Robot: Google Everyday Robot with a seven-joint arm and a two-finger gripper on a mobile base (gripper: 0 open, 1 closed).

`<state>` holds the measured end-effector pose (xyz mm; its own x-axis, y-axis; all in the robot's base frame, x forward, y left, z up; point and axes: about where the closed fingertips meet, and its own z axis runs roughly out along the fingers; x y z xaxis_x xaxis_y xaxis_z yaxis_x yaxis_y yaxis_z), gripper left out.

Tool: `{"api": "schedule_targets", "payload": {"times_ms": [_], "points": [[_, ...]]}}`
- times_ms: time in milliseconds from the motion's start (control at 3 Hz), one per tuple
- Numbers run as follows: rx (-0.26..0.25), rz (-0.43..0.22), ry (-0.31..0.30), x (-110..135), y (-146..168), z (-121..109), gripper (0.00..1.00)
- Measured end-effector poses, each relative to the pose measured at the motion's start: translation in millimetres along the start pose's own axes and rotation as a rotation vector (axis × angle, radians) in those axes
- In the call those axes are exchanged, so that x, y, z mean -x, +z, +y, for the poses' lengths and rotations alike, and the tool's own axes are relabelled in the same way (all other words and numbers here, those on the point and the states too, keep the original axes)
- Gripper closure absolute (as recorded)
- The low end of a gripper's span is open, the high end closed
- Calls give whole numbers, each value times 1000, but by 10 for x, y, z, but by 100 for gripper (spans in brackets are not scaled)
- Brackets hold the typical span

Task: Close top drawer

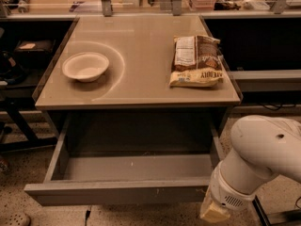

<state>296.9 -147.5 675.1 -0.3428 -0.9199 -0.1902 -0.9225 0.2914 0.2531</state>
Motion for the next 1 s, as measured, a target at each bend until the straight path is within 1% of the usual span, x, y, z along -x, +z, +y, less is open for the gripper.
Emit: {"api": "schedule_targets", "payload": {"times_ms": [333, 667, 1000], "points": [[-8, 4, -26, 120, 99, -218, 100], [-7, 5, -30, 131, 115, -234, 83], [-7, 5, -30, 131, 115, -234, 60]]}}
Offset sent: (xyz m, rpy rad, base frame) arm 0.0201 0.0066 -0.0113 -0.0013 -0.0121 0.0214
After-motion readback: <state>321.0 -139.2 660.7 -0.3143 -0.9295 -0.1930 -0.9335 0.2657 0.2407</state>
